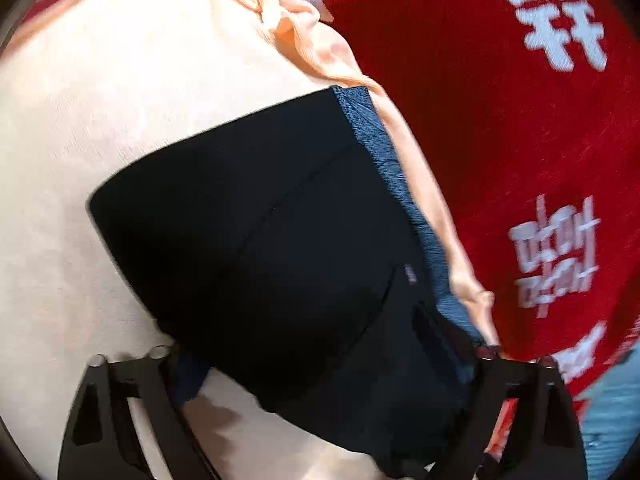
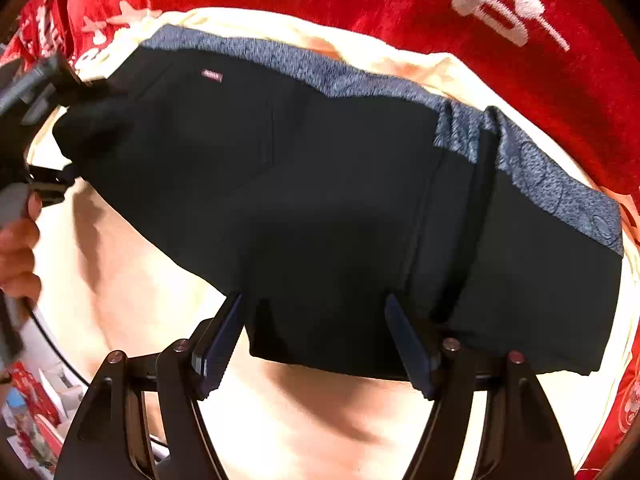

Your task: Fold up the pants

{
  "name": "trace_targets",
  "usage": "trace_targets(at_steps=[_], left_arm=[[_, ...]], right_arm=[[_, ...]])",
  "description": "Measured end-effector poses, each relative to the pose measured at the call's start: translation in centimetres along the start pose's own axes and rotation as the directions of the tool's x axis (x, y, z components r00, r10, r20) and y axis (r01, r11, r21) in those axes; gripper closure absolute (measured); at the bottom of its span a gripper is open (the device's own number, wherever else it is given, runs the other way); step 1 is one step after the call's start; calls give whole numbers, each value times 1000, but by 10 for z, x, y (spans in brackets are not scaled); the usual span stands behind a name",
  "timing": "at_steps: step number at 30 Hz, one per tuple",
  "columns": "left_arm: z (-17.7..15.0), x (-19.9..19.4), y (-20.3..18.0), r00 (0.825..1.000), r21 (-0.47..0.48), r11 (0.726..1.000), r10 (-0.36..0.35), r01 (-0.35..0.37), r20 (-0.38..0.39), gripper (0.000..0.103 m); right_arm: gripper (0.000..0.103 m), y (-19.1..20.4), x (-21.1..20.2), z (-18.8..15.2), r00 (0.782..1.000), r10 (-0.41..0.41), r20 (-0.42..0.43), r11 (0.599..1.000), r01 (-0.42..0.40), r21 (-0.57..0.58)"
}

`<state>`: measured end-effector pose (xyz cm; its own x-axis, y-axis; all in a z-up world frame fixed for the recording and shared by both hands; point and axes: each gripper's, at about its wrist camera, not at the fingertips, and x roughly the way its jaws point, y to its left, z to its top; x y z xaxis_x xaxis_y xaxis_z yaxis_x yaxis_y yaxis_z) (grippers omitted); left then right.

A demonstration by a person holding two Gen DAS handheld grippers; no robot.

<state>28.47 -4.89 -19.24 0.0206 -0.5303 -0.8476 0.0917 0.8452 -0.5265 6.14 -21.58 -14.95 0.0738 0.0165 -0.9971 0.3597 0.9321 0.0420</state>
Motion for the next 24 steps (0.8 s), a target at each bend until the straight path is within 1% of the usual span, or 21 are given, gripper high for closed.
trace_targets(at_steps=[1, 2, 3, 4, 5, 6, 7, 8, 9, 10, 11, 12, 14, 16, 17, 19, 21, 22, 24], left_arm=[[-1, 0, -5, 998, 29, 998, 56, -56, 8, 39], [-3, 0, -11, 991, 73, 989, 131, -132, 22, 59], [-5, 0, -18, 983, 122, 975, 182, -185, 39, 61], [-8, -1, -24, 977, 167, 963, 204, -211, 59, 65], [-14, -3, -36, 966, 238, 937, 239, -257, 102, 66], [-20, -3, -45, 953, 296, 908, 269, -298, 136, 66], [-28, -3, -58, 934, 369, 859, 304, -354, 187, 67], [-42, -3, -73, 903, 458, 780, 338, -426, 264, 67], [-51, -1, -81, 885, 503, 729, 351, -464, 308, 67], [-61, 1, -89, 865, 547, 671, 359, -501, 351, 67], [-72, 4, -97, 845, 587, 609, 363, -534, 392, 67], [-77, 6, -100, 835, 605, 576, 363, -550, 414, 67], [-84, 7, -105, 825, 623, 541, 360, -565, 436, 67], [-87, 7, -107, 819, 630, 524, 359, -573, 447, 67], [-88, 8, -108, 816, 634, 513, 360, -578, 453, 67], [-91, 8, -111, 811, 641, 497, 361, -585, 461, 67], [-92, 8, -111, 806, 647, 482, 360, -591, 469, 67], [-93, 8, -112, 806, 648, 479, 359, -592, 471, 67], [-97, 8, -114, 805, 649, 475, 357, -594, 474, 67]], right_arm=[[27, -4, -6, 5, 1000, 9, 7, 1000, -9, 11], [27, -6, -13, 9, 1000, 16, 19, 1000, -16, 21], [27, -10, -25, 16, 999, 30, 43, 999, -31, 34], [27, -14, -35, 23, 997, 43, 63, 998, -45, 44], [27, -16, -43, 31, 995, 57, 77, 997, -61, 51], [27, -19, -53, 44, 992, 90, 90, 994, -95, 57], [27, -21, -60, 55, 989, 119, 92, 990, -125, 60], [27, -22, -67, 72, 983, 160, 89, 984, -166, 62], [27, -21, -71, 85, 978, 191, 82, 979, -196, 63], [27, -18, -74, 98, 972, 226, 70, 972, -230, 57], [25, -12, -77, 117, 960, 276, 45, 960, -278, 41], [23, 2, -80, 129, 951, 309, 24, 950, -310, 28], [23, 30, -78, 161, 929, 366, -45, 930, -367, -9], [22, 55, -74, 184, 916, 387, -106, 917, -394, -58], [22, 75, -69, 196, 910, 386, -151, 909, -403, -104], [22, 113, -60, 201, 911, 354, -210, 905, -391, -169], [22, 143, -45, 209, 905, 323, -276, 894, -387, -227], [22, 151, -38, 210, 904, 310, -294, 891, -384, -241], [22, 172, -23, 213, 894, 278, -350, 888, -379, -261]])
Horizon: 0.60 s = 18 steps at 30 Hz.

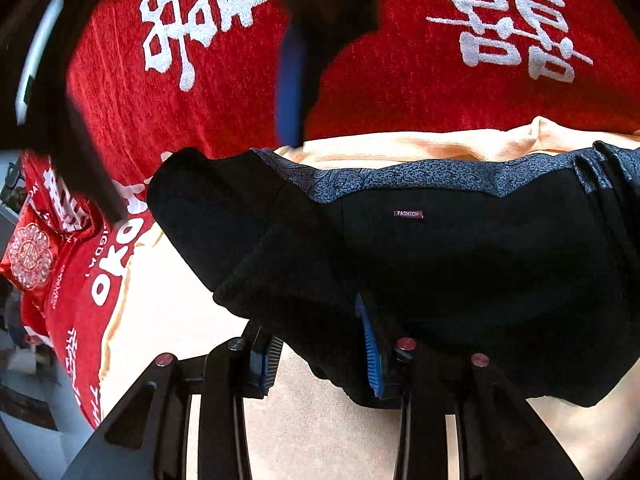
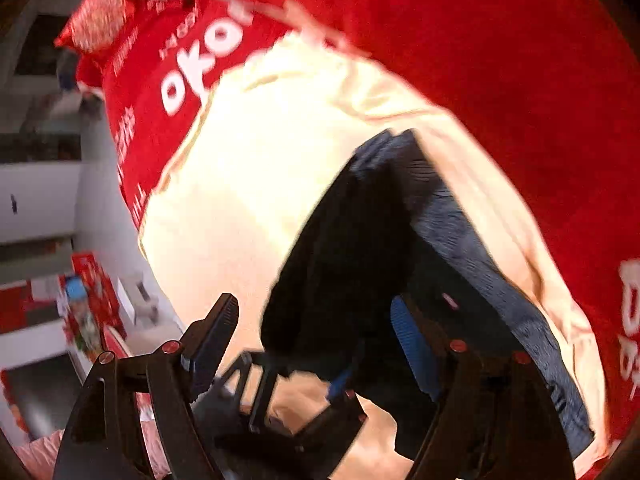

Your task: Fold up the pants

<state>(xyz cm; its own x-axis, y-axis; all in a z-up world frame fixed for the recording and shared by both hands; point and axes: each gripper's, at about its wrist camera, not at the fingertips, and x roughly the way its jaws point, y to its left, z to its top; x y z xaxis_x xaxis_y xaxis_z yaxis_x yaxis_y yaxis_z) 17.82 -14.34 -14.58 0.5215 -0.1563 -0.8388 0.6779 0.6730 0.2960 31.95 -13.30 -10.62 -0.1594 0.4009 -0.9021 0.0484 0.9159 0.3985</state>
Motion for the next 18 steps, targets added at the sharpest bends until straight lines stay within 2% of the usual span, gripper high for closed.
trace_targets(at_steps=[3, 4, 5, 7, 9, 12, 16, 18], left_arm=[[-2, -3, -8, 1000, 17, 1000, 4, -4, 14, 67], [-1, -6, -10, 1000, 22, 1000, 2, -2, 19, 67], [0, -11, -16, 1000, 25, 1000, 0, 0, 18, 67], [0, -13, -18, 1000, 19, 1000, -22, 22, 5, 67], [4, -26, -25, 999, 46, 999, -25, 23, 45, 67], [15, -49, -38, 994, 72, 996, -54, 47, 93, 67], [33, -86, -61, 983, 94, 991, -113, 100, 147, 67], [44, -109, -78, 972, 118, 984, -151, 131, 181, 67]], right_arm=[[24, 4, 26, 11, 997, -10, -75, 1000, 10, -4], [49, 4, 33, 12, 995, -14, -101, 1000, 14, -4], [81, 2, 38, 10, 992, -33, -121, 999, 32, -6], [85, -5, 35, 5, 993, -49, -103, 999, 51, 16], [86, -16, 17, -7, 999, -9, -33, 999, 10, 41], [86, -34, -11, -31, 997, 54, 60, 996, -59, 73], [86, -69, -56, -81, 968, 139, 209, 975, -171, 143], [86, -86, -80, -112, 942, 161, 294, 964, -214, 159]])
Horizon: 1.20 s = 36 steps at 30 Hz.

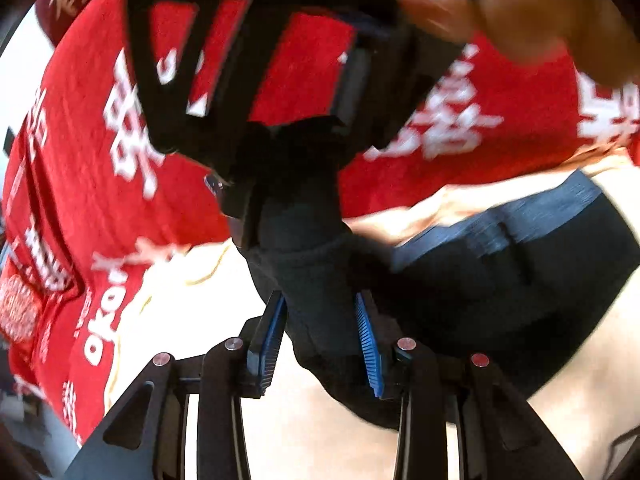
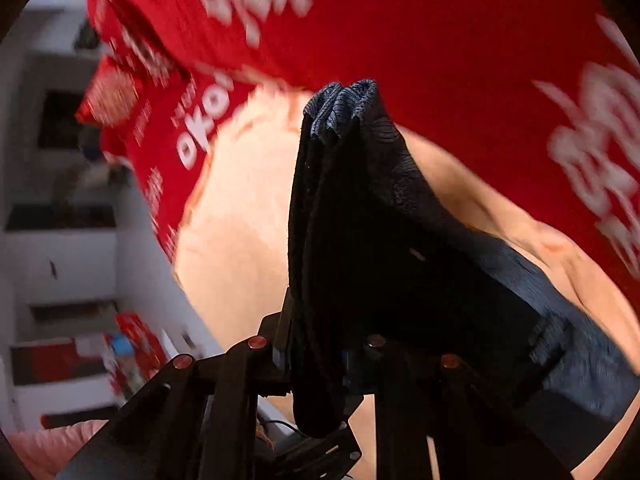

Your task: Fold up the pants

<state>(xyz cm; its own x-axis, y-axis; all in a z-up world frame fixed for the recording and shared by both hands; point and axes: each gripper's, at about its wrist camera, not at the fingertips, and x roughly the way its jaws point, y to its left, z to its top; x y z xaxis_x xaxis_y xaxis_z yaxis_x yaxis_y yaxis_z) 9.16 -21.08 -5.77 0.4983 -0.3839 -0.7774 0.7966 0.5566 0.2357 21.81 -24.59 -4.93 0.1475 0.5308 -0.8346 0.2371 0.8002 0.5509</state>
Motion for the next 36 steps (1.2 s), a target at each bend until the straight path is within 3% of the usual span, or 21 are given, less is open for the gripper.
trace_targets(at_steps=[6, 12, 15, 19, 24, 27, 28, 29, 33, 36], left_arm=[[40, -46, -69, 991, 83, 991, -115, 110, 66, 67], [55, -66, -174, 975, 223, 954, -216, 200, 46, 67], [50, -60, -227, 971, 289, 929, -240, 232, -8, 67], [28, -39, -283, 971, 360, 901, -222, 241, -93, 67], [0, -22, -302, 976, 420, 883, -165, 211, -142, 64], [-5, -26, -303, 969, 434, 868, -189, 240, -159, 47], [-10, -28, -304, 967, 433, 866, -196, 249, -164, 36], [-8, -31, -299, 965, 426, 868, -200, 255, -169, 32], [-3, -36, -271, 955, 387, 879, -215, 280, -203, 32], [0, -35, -247, 943, 312, 902, -229, 299, -242, 32]], right_arm=[[85, -60, -87, -69, 977, 64, 202, 992, -84, 90], [85, -156, -145, -156, 935, 87, 343, 957, -174, 233], [85, -206, -151, -194, 925, 80, 370, 929, -204, 308], [86, -264, -126, -228, 921, 88, 379, 880, -250, 405], [86, -305, -90, -252, 919, 104, 381, 828, -293, 479], [85, -310, -82, -257, 909, 118, 399, 812, -320, 489], [84, -309, -81, -257, 909, 114, 402, 813, -318, 488], [83, -308, -81, -257, 910, 106, 402, 816, -310, 487], [80, -305, -88, -262, 931, 24, 365, 847, -213, 488], [74, -293, -91, -265, 941, -58, 332, 858, -123, 499]])
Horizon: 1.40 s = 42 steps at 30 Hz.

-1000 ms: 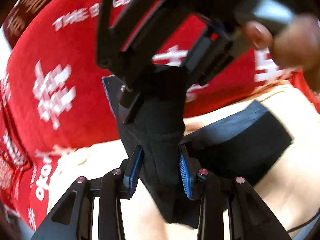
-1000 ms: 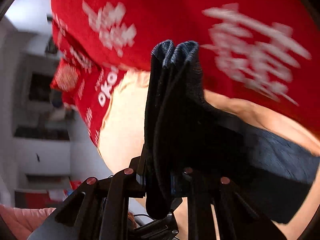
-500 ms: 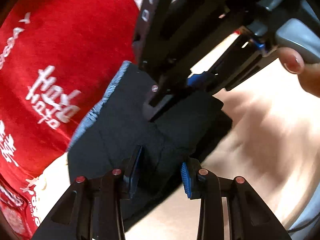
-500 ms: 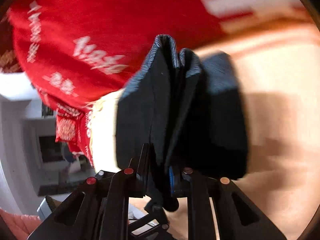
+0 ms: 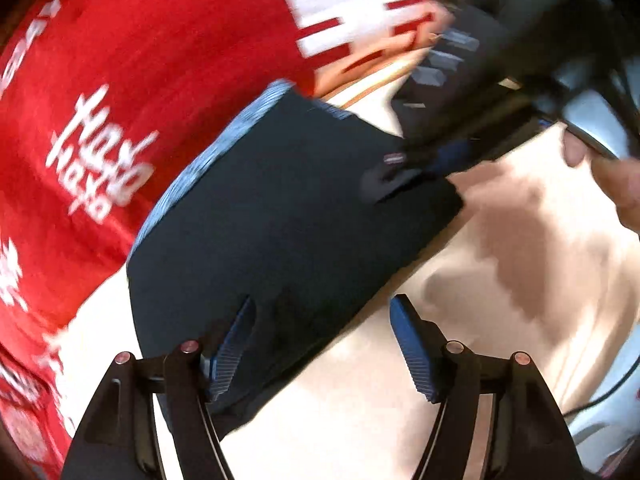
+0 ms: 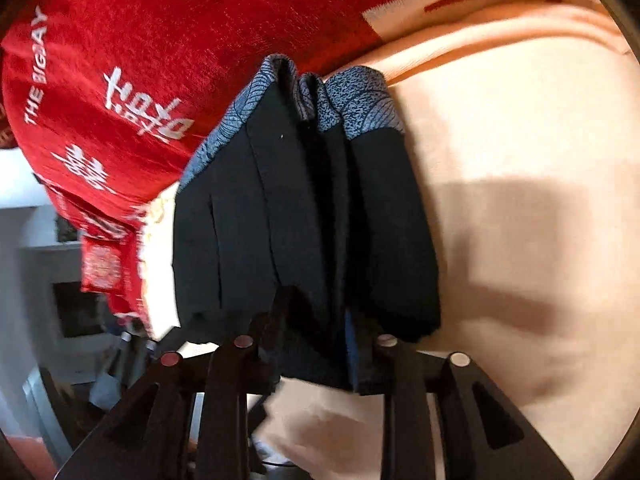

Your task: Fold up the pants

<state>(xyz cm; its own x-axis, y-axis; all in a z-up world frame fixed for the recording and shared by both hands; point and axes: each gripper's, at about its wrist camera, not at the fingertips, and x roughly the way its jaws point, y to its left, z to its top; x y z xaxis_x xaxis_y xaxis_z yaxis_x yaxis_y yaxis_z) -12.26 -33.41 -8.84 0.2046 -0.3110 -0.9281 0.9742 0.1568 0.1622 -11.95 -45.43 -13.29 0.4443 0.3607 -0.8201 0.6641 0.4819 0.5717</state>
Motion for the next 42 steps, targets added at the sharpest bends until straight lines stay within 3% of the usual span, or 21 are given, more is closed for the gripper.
trace_targets(at_steps=[4, 11, 14, 20, 25, 28, 31, 36, 37, 38, 42], left_arm=[[-12, 3, 41, 998, -122, 992, -14, 7, -62, 32], [-35, 7, 106, 989, -309, 951, -57, 13, -136, 32], [-44, 7, 123, 986, -350, 936, -46, -13, -160, 32], [-59, 4, 148, 983, -388, 921, -69, -2, -170, 32], [-68, 6, 172, 978, -414, 910, -99, 16, -181, 32], [-75, 4, 184, 977, -434, 900, -120, 31, -179, 13], [-79, 0, 192, 980, -438, 898, -121, 40, -157, 13], [-84, 2, 203, 976, -465, 884, -145, 55, -161, 13], [-85, 3, 204, 976, -471, 880, -150, 58, -160, 13], [-86, 4, 206, 975, -475, 878, -154, 61, -160, 13], [-85, 10, 206, 973, -470, 881, -151, 53, -172, 13]], right_arm=[[69, 5, -7, -10, 994, -107, 22, 994, 107, -4], [66, 15, -5, -24, 957, -285, 61, 958, 286, -7], [59, 22, -7, -27, 934, -352, 68, 936, 351, 21], [57, 41, -11, -44, 895, -443, 51, 896, 442, 32], [50, 55, -7, -65, 878, -477, 36, 879, 475, 48], [45, 67, -5, -76, 877, -479, 37, 877, 477, 61], [44, 77, -1, -83, 878, -478, 36, 877, 475, 68], [32, 94, 9, -86, 885, -465, 27, 884, 463, 64], [24, 97, 11, -86, 884, -466, 28, 884, 464, 60], [18, 100, 11, -86, 883, -468, 35, 883, 466, 57], [14, 110, 17, -83, 864, -499, 66, 867, 497, 36]])
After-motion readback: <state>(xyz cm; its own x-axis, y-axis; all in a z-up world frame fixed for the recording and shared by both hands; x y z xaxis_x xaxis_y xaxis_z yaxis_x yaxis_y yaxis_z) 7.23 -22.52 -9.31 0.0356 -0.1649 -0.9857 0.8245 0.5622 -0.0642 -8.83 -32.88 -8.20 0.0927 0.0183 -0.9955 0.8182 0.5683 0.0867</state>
